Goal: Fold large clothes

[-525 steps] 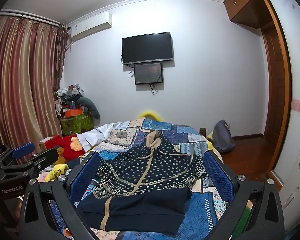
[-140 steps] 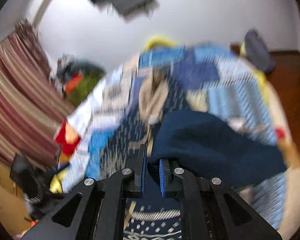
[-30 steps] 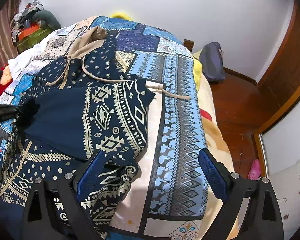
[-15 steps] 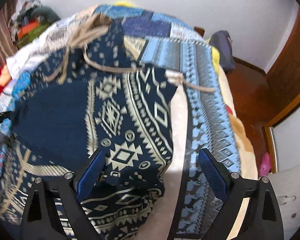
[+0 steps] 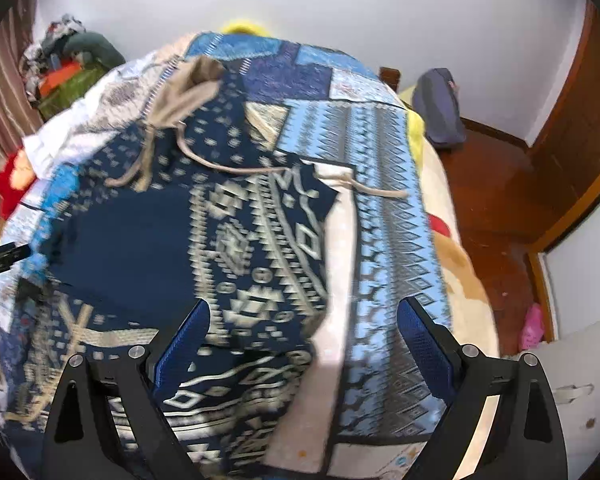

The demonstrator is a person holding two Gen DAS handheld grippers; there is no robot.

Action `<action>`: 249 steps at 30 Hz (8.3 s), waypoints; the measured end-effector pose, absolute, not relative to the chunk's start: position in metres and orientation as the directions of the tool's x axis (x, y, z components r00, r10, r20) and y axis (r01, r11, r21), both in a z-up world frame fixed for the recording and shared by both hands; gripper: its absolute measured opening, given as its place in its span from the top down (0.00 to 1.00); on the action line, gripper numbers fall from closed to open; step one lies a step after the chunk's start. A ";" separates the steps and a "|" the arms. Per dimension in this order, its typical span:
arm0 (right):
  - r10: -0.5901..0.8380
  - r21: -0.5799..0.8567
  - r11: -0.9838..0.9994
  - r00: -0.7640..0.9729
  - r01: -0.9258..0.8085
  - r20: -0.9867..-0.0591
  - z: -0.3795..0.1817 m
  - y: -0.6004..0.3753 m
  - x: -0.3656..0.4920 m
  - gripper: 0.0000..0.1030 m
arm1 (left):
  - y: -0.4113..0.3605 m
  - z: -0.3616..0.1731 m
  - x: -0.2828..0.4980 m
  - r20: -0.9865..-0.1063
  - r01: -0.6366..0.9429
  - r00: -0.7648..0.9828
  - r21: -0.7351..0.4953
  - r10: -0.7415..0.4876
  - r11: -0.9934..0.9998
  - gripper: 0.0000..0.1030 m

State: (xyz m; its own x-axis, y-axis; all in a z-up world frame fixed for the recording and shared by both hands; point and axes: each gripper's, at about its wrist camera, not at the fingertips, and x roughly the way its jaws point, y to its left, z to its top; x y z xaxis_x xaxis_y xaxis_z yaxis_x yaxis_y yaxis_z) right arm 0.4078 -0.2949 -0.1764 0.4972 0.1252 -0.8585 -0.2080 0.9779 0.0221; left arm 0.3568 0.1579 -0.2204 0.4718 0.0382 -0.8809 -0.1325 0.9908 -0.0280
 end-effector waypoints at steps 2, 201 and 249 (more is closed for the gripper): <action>0.162 0.055 0.972 0.487 -0.228 -0.858 -0.175 -0.286 0.406 0.08 | 0.143 -0.229 0.374 -0.885 -0.120 0.462 0.000 0.056 0.993 0.16; 0.392 0.222 0.892 0.430 -0.394 -0.813 -0.101 -0.264 0.318 0.88 | -0.055 -0.169 0.263 -0.883 0.508 0.288 -0.186 -0.369 0.841 0.51; -0.040 -0.305 0.831 0.496 -0.466 -0.867 -0.207 -0.221 0.298 0.04 | 0.074 -0.267 0.285 -0.925 0.009 0.373 -0.068 -0.067 0.998 0.00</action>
